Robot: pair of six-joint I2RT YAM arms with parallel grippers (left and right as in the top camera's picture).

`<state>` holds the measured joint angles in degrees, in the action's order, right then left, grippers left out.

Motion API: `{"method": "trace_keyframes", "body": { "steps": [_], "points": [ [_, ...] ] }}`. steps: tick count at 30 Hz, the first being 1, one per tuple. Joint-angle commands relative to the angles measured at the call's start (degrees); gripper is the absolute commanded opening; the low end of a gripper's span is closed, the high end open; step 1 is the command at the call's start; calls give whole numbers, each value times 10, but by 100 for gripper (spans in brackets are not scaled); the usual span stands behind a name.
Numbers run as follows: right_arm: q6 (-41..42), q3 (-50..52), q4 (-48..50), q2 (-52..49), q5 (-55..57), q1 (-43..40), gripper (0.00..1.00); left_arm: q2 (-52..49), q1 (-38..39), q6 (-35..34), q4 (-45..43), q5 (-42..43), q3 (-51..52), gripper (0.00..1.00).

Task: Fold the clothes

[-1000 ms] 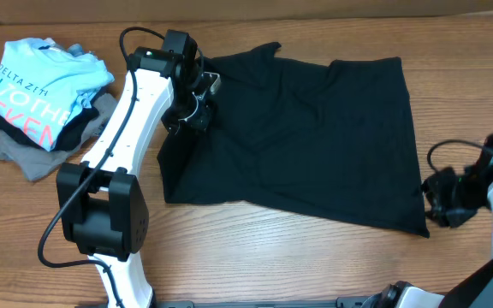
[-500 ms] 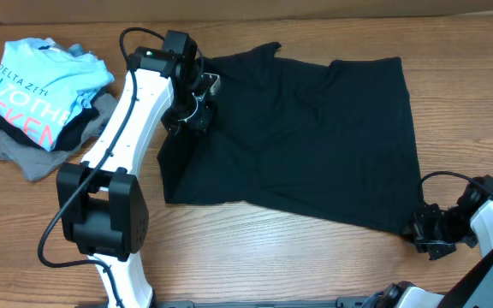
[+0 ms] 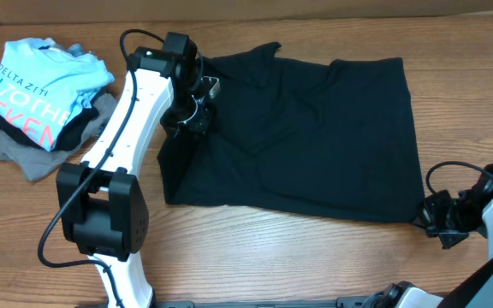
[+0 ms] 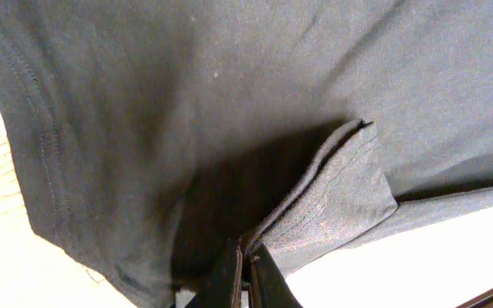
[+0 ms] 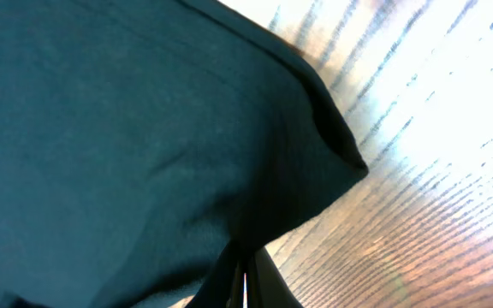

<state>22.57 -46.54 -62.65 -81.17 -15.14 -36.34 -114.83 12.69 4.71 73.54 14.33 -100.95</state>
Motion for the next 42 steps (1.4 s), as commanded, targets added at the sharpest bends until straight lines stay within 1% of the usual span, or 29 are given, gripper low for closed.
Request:
{"method": "trace_keyframes", "body": {
  "steps": [1,6,12,14,17,24,27,32,36,39,42],
  "points": [
    [-16,-13,-1,10,-12,-1,4,7,1,9,8,1,-17,4],
    [-16,-13,24,10,-77,0,4,17,0,13,17,-18,-20,4],
    [-3,-13,98,10,-154,0,4,45,0,13,7,-34,-21,4],
    [26,-13,110,10,-154,0,4,48,1,14,-5,-29,-21,4],
    [46,-13,127,10,-154,0,4,47,2,18,-22,-27,-20,4],
    [54,-13,189,9,-170,0,4,47,2,12,-58,-26,-20,4],
    [92,-13,207,0,-163,0,4,47,2,9,-83,-17,-20,4],
    [97,-13,236,-19,-163,2,4,47,2,16,-111,-4,-20,4],
    [97,-13,257,-35,-163,14,4,47,3,17,-135,-30,-20,4],
    [97,-13,276,-46,-163,24,4,47,2,17,-155,-31,-20,5],
    [118,-13,294,-51,-158,32,4,47,2,17,-182,-31,-20,5]
  ]
}}
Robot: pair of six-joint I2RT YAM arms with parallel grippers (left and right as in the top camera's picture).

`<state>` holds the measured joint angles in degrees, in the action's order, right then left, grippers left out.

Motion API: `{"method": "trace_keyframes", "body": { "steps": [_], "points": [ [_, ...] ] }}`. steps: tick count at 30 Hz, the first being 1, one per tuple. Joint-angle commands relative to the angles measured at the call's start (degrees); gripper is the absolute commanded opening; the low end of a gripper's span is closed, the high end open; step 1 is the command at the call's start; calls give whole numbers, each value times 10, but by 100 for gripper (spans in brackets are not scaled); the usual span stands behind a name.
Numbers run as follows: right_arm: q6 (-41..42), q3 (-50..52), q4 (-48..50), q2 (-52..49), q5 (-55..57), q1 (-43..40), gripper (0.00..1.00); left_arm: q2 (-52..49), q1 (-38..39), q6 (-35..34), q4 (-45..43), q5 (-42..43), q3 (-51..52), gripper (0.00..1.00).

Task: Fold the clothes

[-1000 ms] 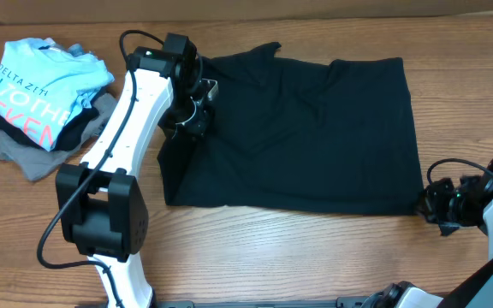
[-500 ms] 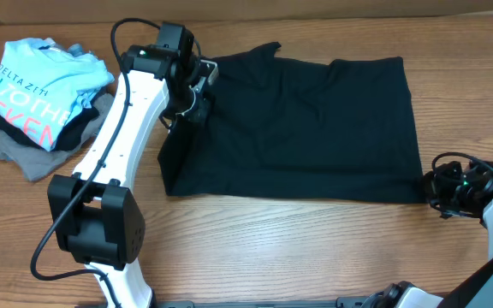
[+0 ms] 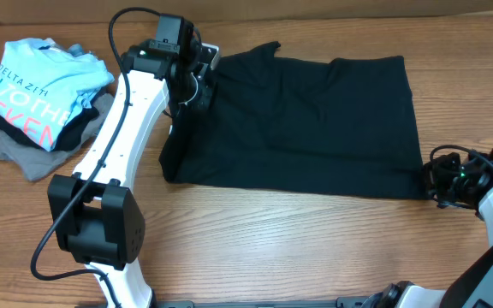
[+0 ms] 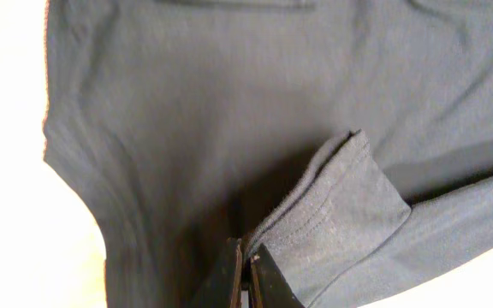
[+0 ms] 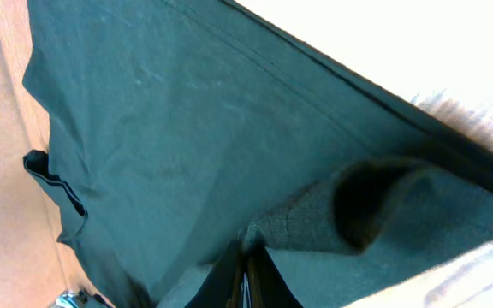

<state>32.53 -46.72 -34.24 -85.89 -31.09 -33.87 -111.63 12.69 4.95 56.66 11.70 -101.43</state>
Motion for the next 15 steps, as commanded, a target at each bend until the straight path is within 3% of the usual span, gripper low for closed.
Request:
{"method": "trace_keyframes", "body": {
  "steps": [1,15],
  "points": [
    [23,-11,17,-5,6,8,4,15,3,15,-23,-5,-16,5],
    [52,-11,64,-6,26,8,4,11,6,13,-81,-29,-14,7]
  ]
}}
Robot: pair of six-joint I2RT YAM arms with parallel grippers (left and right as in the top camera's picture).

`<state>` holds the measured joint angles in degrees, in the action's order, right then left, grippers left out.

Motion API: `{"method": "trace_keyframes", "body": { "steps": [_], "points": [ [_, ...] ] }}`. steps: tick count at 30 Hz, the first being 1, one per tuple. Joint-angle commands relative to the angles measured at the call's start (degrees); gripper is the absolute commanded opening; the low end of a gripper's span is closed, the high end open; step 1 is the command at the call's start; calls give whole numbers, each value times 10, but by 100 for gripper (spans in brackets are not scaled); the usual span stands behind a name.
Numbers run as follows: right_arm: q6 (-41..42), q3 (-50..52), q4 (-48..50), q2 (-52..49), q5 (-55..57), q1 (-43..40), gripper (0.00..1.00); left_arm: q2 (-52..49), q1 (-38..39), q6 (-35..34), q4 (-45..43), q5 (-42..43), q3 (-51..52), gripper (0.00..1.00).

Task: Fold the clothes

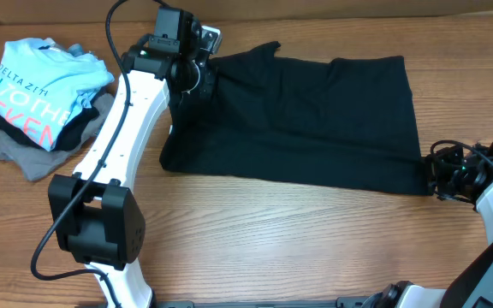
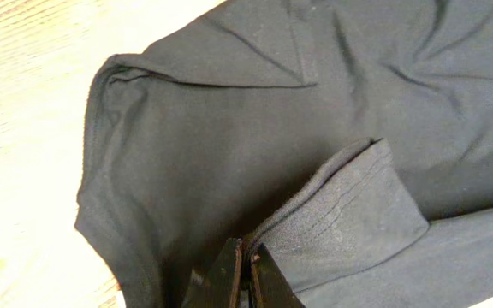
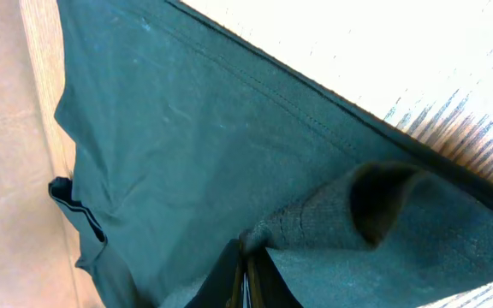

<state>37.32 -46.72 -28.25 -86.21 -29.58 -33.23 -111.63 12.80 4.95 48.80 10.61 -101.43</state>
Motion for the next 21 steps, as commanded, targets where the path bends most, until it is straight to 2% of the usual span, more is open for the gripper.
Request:
{"method": "trace_keyframes", "body": {
  "steps": [1,3,4,5,6,7,8,9,11,14,17,21],
  "points": [
    [5,-11,6,-3,13,2,4,10,5,13,-2,-18,-14,8],
    [5,-11,10,-5,17,2,4,4,5,13,-2,-17,-14,11],
    [5,-11,14,-6,17,2,9,1,5,12,-1,-16,-14,16],
    [4,-11,20,-8,16,3,21,-2,5,10,0,-16,-14,27],
    [-1,-11,30,-9,17,5,39,-5,5,5,3,-16,-14,40],
    [-12,-11,41,-10,16,6,57,-6,5,2,6,-16,-14,47],
    [-24,-11,51,-10,16,7,66,-8,5,2,10,-16,-14,55],
    [-31,-11,57,-10,16,7,70,-8,5,2,13,-19,-14,58],
    [-31,-11,64,-10,17,7,72,-8,3,2,20,-24,-14,65],
    [-30,-12,67,-10,10,0,73,-8,-3,2,42,-37,-14,66],
    [-33,-12,67,-10,-19,-11,73,-7,-15,2,80,-36,-14,73],
    [-63,-12,56,-10,-62,-20,74,-7,-31,1,137,-35,-14,74]
  ]
}}
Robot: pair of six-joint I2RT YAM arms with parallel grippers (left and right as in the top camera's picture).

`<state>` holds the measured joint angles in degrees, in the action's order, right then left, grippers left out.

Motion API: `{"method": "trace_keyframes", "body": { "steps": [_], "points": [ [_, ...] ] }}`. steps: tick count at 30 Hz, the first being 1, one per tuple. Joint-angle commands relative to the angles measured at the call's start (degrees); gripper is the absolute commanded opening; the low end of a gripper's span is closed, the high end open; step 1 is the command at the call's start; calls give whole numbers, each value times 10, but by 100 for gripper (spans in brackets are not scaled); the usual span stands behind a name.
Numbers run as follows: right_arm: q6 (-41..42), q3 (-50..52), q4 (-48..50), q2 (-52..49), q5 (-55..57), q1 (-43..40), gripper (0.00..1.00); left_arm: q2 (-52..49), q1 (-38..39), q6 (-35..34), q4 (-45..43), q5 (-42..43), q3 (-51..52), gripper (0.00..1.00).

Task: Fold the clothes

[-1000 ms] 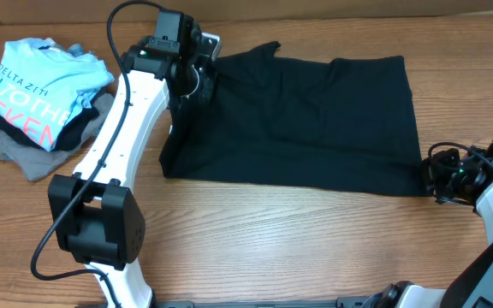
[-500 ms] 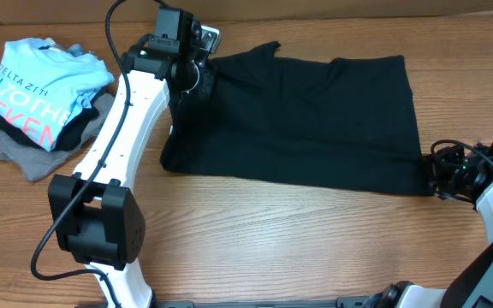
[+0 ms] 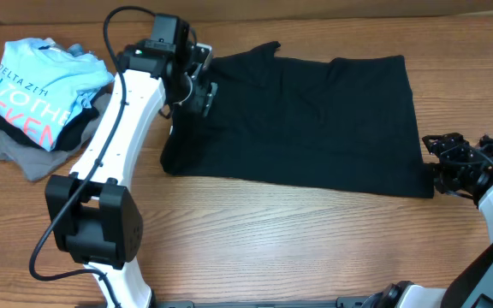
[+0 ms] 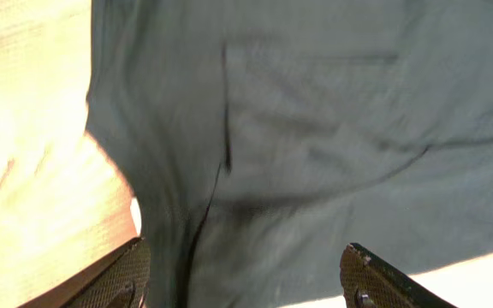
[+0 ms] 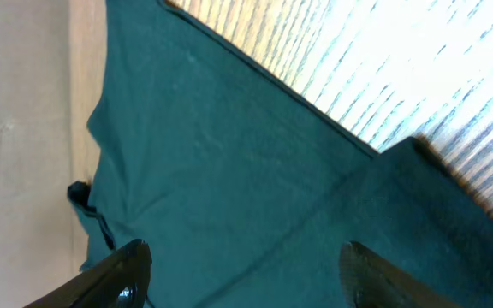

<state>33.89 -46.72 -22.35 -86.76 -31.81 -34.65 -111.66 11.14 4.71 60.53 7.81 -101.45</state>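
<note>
A black garment (image 3: 306, 120) lies spread flat across the middle of the wooden table (image 3: 272, 248). My left gripper (image 3: 197, 81) hangs open over its upper left corner; the left wrist view shows dark cloth (image 4: 315, 128) below wide-apart fingers (image 4: 109, 278). My right gripper (image 3: 439, 162) is open at the garment's lower right corner, with nothing between its fingers (image 5: 375, 274) and the cloth (image 5: 229, 197) beneath them.
A pile of other clothes, a light blue printed shirt (image 3: 45, 81) on top of dark and grey pieces (image 3: 24, 150), sits at the table's left end. A cable loops off the left arm (image 3: 118, 154).
Both grippers have opened and let go of the black garment. The folded bits of cloth each held are gone from the wrist views; the garment lies flat.
Both grippers were shut on the garment, left at its left edge, right at its lower right corner. Over the following moments the left gripper stood farther back, the right farther right, and the cloth spread out. Now both are open.
</note>
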Motion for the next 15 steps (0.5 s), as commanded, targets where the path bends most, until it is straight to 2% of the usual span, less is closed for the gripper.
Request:
{"method": "trace_keyframes", "body": {
  "steps": [1,4,10,15],
  "points": [
    [-37,-12,-11,-4,-39,-6,73,-7,-18,-2,37,-7,-14,74],
    [-72,-12,-42,-4,-37,-6,73,-7,-21,-19,67,-7,-10,74],
    [-85,-12,-96,-4,33,-6,71,-7,-21,-21,87,28,23,72],
    [-87,-11,-87,-8,110,-4,58,-7,-21,-20,35,33,49,79]
  ]
}}
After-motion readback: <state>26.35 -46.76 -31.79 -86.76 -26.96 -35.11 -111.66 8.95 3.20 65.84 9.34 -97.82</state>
